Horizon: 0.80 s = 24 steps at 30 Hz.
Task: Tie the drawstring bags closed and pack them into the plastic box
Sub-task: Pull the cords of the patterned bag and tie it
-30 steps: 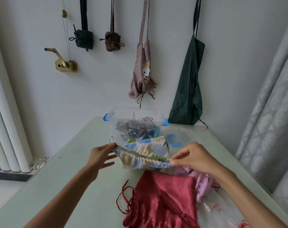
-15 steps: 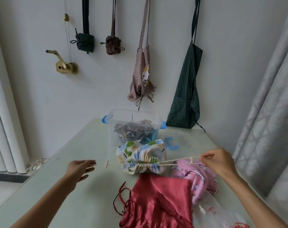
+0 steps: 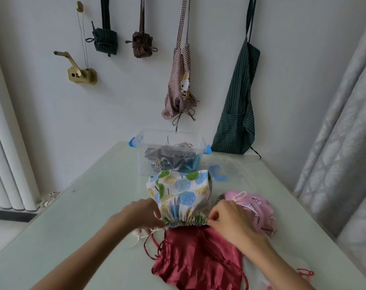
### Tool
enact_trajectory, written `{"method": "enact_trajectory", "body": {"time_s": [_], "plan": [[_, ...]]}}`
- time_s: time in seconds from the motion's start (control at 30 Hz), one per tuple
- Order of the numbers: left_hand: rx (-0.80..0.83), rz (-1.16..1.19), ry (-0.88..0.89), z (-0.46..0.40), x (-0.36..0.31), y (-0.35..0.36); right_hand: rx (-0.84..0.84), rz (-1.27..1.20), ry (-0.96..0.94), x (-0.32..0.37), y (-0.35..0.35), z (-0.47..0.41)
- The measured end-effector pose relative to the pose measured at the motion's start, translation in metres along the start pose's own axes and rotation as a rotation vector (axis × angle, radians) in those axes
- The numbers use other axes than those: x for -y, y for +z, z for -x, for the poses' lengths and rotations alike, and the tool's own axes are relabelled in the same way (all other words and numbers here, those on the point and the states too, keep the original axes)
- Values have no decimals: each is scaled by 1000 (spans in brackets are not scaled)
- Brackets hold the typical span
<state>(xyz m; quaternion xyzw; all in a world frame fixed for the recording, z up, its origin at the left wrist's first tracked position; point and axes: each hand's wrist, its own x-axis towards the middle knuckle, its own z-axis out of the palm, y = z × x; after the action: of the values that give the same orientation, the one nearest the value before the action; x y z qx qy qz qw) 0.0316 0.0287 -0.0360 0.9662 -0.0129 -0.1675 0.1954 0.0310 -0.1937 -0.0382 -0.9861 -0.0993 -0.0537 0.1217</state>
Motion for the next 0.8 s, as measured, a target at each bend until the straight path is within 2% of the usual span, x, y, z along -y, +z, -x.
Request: {"method": "enact_trajectory", "body": {"time_s": [0.13, 0.2, 0.27, 0.33, 0.43, 0.47, 0.53, 0.6, 0.63, 0.7, 0.8], "plan": [[-205, -355, -76, -8, -11, 35, 10, 274, -80, 1, 26, -1], [-264, -420, -62, -9, -10, 40, -11, 313, -115, -1, 32, -1], [-297, -382, -39, -12, -3, 39, -45, 258, -146, -3, 34, -3], [-319, -145, -34, -15, 7, 31, -56, 91, -133, -5, 31, -6], [-223, 568, -36, -14, 11, 10, 22, -254, -42, -5, 15, -16], [-184, 740, -40, -11, 9, 2, 46, -356, -24, -5, 9, -21], [-129, 857, -45, -7, 9, -13, 102, -584, -2, -2, -5, -28], [-138, 689, -18, -4, 10, -25, 93, -646, -31, 0, -19, -33], [-190, 545, 17, -6, 11, -29, 55, -598, -60, -1, -25, -37], [-426, 336, 137, -8, 12, -34, -28, -522, -95, -2, -35, -43], [-777, 350, 331, -2, 7, -36, -99, -622, -72, -3, -45, -49]]}}
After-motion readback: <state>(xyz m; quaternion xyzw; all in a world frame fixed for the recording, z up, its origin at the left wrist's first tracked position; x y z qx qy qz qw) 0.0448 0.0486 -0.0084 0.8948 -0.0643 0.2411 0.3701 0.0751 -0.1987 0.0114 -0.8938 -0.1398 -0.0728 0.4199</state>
